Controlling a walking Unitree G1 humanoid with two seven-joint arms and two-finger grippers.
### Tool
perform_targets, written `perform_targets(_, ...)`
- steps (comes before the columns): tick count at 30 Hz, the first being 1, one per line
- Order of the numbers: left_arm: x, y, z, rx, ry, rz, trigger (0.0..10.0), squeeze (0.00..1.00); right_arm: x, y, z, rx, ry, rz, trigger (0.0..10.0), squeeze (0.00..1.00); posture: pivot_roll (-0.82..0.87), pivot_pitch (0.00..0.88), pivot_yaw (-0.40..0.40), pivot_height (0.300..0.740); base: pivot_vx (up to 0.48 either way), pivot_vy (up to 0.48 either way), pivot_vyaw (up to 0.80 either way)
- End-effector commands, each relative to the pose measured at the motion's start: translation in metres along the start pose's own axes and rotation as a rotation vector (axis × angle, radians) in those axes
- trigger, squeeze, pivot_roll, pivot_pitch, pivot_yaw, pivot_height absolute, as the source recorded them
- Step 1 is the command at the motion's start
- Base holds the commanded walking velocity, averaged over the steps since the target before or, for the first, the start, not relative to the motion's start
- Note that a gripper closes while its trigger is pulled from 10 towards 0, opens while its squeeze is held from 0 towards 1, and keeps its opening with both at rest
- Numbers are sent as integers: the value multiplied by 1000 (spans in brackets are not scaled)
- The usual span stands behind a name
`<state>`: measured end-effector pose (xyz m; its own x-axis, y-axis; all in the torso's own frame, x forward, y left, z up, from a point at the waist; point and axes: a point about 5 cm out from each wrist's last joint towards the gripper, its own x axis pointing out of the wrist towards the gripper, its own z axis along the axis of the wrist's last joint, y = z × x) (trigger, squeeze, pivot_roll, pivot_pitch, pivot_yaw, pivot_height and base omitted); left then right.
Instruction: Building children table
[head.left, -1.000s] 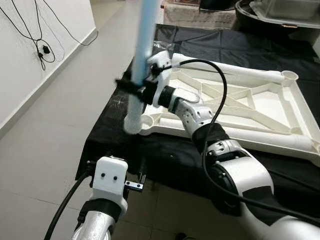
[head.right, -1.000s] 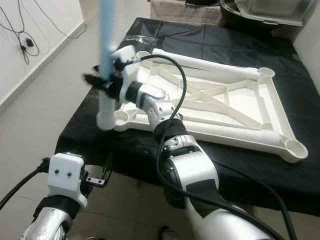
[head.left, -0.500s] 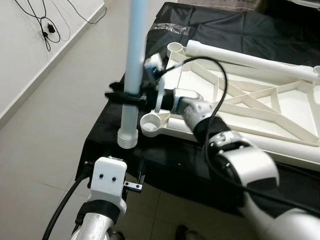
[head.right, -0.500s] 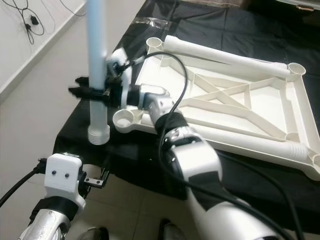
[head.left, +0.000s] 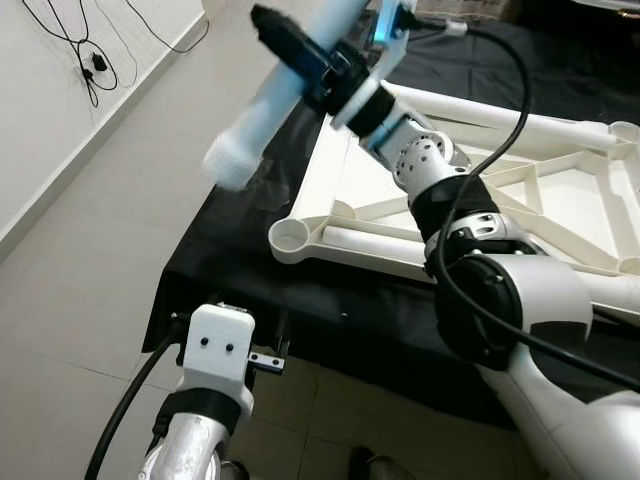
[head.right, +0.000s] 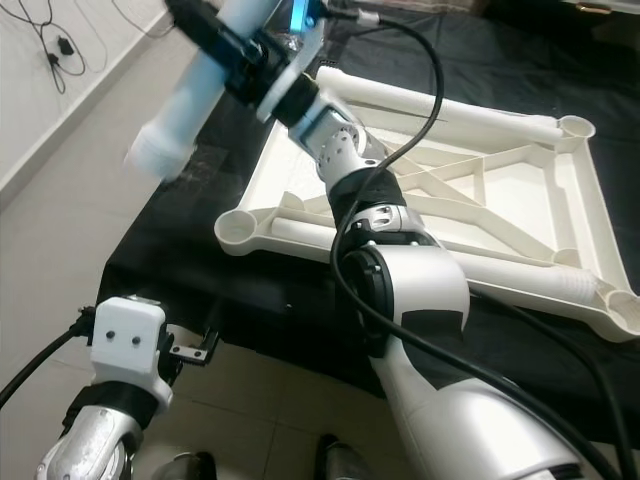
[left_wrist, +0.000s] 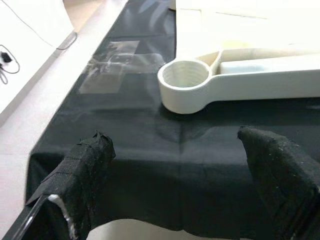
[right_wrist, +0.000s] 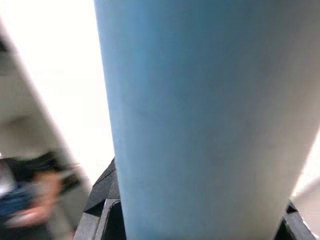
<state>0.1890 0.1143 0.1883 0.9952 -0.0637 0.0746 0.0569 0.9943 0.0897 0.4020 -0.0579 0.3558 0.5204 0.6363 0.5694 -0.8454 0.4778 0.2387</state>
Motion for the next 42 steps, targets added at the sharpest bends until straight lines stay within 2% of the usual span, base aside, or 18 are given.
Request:
perform_targets(1,3,5,-2,11,3,39,10000,0,-11,-8,-8,-62,-23,-79,10000,0,162,164,-42,740,0,0,-763)
perform_targets(6,8,11,5,18,-34,83,10000,0,-25,-15,-16,-92,-17,-109,10000,0,160,150,-40,740,0,0,-765)
perform_targets(7,12,15,10,24,-65,113,10000,0,-31,-16,-21,-105,-17,-128,10000,0,155,133,-38,740,0,0,-712)
perform_targets(8,12,15,10,24,-65,113,10000,0,-31,-16,-21,-105,-17,-128,10000,0,155,133,-38,740,0,0,-712)
perform_targets(10,19,25,21,50,-123,168,10000,0,-36,-15,-31,-127,-11,-139,10000,0,152,120,-37,740,0,0,0)
perform_targets(14,21,27,24,62,-138,177,10000,0,-36,-14,-33,-130,-7,-142,10000,0,152,120,-37,740,139,0,0)
perform_targets(20,22,34,24,84,-141,194,10000,0,-31,-11,-37,-189,-17,-176,10000,0,155,113,-42,740,52,0,0)
perform_targets(25,26,34,25,95,-147,190,10000,0,-32,-9,-38,-212,-14,-192,10000,0,154,116,-44,740,126,0,0)
perform_targets(42,28,39,26,123,-153,194,10000,0,-36,-9,-43,-253,-6,-203,10000,0,158,122,-34,740,373,0,0)
